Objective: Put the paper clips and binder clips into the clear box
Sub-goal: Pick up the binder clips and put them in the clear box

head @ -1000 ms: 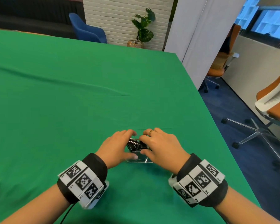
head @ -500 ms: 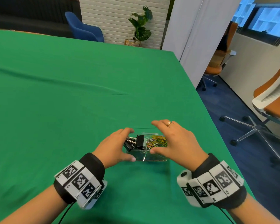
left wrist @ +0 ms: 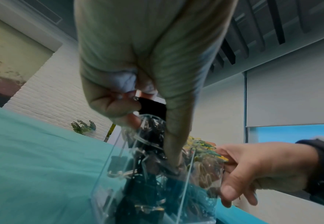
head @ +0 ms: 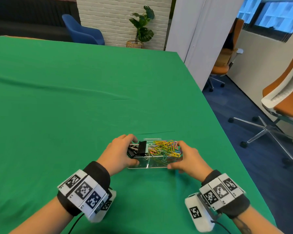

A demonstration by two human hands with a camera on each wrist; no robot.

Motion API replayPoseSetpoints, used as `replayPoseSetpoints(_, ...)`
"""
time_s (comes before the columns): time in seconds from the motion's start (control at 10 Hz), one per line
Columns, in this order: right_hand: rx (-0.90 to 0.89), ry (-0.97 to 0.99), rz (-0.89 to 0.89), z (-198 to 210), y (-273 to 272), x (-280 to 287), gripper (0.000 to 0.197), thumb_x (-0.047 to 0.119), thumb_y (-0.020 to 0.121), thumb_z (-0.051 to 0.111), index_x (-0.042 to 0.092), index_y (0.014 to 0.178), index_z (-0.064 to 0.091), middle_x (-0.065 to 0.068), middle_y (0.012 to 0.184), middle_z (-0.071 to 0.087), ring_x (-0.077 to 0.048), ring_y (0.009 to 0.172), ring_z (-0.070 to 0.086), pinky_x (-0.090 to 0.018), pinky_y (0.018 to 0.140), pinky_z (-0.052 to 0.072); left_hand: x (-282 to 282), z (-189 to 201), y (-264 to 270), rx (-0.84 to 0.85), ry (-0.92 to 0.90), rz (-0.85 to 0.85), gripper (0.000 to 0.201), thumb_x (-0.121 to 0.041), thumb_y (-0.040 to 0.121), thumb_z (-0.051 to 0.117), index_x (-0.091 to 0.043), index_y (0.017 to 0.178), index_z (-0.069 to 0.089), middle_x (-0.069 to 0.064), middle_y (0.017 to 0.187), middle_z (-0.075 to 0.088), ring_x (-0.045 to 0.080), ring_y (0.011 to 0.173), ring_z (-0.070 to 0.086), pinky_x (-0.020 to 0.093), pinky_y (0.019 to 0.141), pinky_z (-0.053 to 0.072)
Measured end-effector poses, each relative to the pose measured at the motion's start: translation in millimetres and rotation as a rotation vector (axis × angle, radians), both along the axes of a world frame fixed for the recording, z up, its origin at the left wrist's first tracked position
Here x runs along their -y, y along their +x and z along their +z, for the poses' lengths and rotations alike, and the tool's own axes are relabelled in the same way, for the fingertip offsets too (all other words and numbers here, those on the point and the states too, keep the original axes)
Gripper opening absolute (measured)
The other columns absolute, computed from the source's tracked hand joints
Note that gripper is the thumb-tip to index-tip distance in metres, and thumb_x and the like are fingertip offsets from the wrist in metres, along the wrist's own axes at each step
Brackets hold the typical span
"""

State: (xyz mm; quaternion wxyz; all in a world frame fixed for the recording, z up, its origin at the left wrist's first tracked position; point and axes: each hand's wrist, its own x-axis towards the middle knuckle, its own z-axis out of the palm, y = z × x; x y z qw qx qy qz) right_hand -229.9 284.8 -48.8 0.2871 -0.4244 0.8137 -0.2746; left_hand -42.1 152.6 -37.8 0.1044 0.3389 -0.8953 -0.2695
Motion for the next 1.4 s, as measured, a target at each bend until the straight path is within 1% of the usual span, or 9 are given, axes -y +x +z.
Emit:
replayPoseSetpoints(0.4, 0.027, -0.032, -0.042, -1.1, -20.2, 35.2, 0.047, 0.005, 0.068, 0.078, 0.010, 0.105, 0.050, -0.014, 0.098, 0.066, -0.014, 0.056, 0.057, -0.014, 0.039, 0.049, 28.7, 13.6, -24.2, 0.080, 0.013, 0.027, 0.057, -0.022, 0.057, 0.084, -0.014, 0.105, 0.054, 0.005, 0.103, 0.061, 0.022, 0.093, 0.055, 0.034, 0.084, 0.047)
replayPoseSetpoints(0.5, 0.029, -0.019, -0.052, 2.6, -30.1, 57.5, 0.046, 0.005, 0.070, 0.077, 0.010, 0.108, 0.050, -0.013, 0.104, 0.063, -0.013, 0.060, 0.057, -0.012, 0.037, 0.047, 48.7, 17.5, -37.6, 0.082, 0.043, 0.043, 0.058, -0.019, 0.058, 0.084, -0.013, 0.107, 0.054, 0.009, 0.106, 0.062, 0.025, 0.095, 0.057, 0.038, 0.087, 0.048)
replayPoseSetpoints(0.6, 0.034, 0.002, -0.061, 8.9, -40.3, 83.1, 0.059, 0.006, 0.073, 0.075, 0.009, 0.124, 0.045, -0.013, 0.116, 0.058, -0.016, 0.068, 0.059, -0.011, 0.039, 0.048, 69.9, 22.1, -52.6, 0.090, 0.053, 0.059, 0.058, -0.018, 0.059, 0.084, -0.013, 0.109, 0.054, 0.010, 0.109, 0.062, 0.026, 0.095, 0.057, 0.039, 0.088, 0.049)
replayPoseSetpoints(0.7, 0.041, 0.015, -0.079, 13.3, -47.6, 102.7, 0.068, 0.007, 0.073, 0.074, 0.011, 0.131, 0.040, -0.015, 0.121, 0.055, -0.020, 0.069, 0.062, -0.019, 0.047, 0.053, 88.1, 26.5, -66.4, 0.113, 0.068, 0.081, 0.059, -0.015, 0.062, 0.083, -0.014, 0.113, 0.054, 0.010, 0.111, 0.061, 0.022, 0.089, 0.054, 0.033, 0.086, 0.047)
replayPoseSetpoints(0.8, 0.034, 0.007, -0.120, 15.7, -50.1, 111.4, 0.070, 0.006, 0.071, 0.076, 0.010, 0.131, 0.041, -0.017, 0.119, 0.056, -0.031, 0.084, 0.067, -0.040, 0.070, 0.059, 99.3, 31.0, -77.3, 0.148, 0.091, 0.098, 0.060, -0.012, 0.063, 0.082, -0.014, 0.116, 0.053, 0.009, 0.115, 0.061, 0.025, 0.095, 0.057, 0.036, 0.090, 0.047)
replayPoseSetpoints(1.0, 0.049, 0.008, -0.145, 14.3, -51.9, 115.8, 0.071, 0.007, 0.069, 0.078, 0.010, 0.131, 0.042, -0.017, 0.122, 0.056, -0.031, 0.096, 0.065, -0.044, 0.081, 0.057, 106.9, 32.5, -82.3, 0.195, 0.068, 0.084, 0.062, -0.016, 0.063, 0.082, -0.014, 0.117, 0.052, 0.010, 0.116, 0.060, 0.028, 0.102, 0.058, 0.040, 0.092, 0.048)
replayPoseSetpoints(1.2, 0.031, 0.015, -0.148, 16.5, -50.9, 114.7, 0.076, 0.009, 0.069, 0.078, 0.010, 0.135, 0.040, -0.015, 0.130, 0.053, -0.032, 0.111, 0.059, -0.044, 0.094, 0.051, 105.0, 31.0, -80.2, 0.172, 0.067, 0.105, 0.061, -0.016, 0.062, 0.083, -0.016, 0.116, 0.054, 0.009, 0.115, 0.061, 0.024, 0.094, 0.057, 0.038, 0.090, 0.048)
replayPoseSetpoints(1.3, 0.026, 0.033, -0.141, 16.0, -50.5, 116.5, 0.074, 0.011, 0.071, 0.077, 0.011, 0.134, 0.039, -0.014, 0.130, 0.054, -0.031, 0.109, 0.060, -0.042, 0.092, 0.052, 104.3, 30.9, -79.3, 0.197, 0.037, 0.094, 0.066, -0.020, 0.064, 0.082, -0.018, 0.121, 0.050, 0.009, 0.120, 0.059, 0.026, 0.101, 0.057, 0.038, 0.091, 0.048)
replayPoseSetpoints(1.4, 0.007, 0.109, -0.151, 14.4, -48.9, 114.8, 0.071, 0.020, 0.078, 0.073, 0.008, 0.133, 0.030, -0.015, 0.128, 0.053, -0.029, 0.094, 0.065, -0.037, 0.074, 0.056, 103.9, 31.4, -74.9, 0.225, 0.022, 0.062, 0.099, -0.028, 0.063, 0.082, -0.021, 0.141, 0.022, 0.013, 0.134, 0.050, 0.030, 0.117, 0.052, 0.044, 0.098, 0.045)
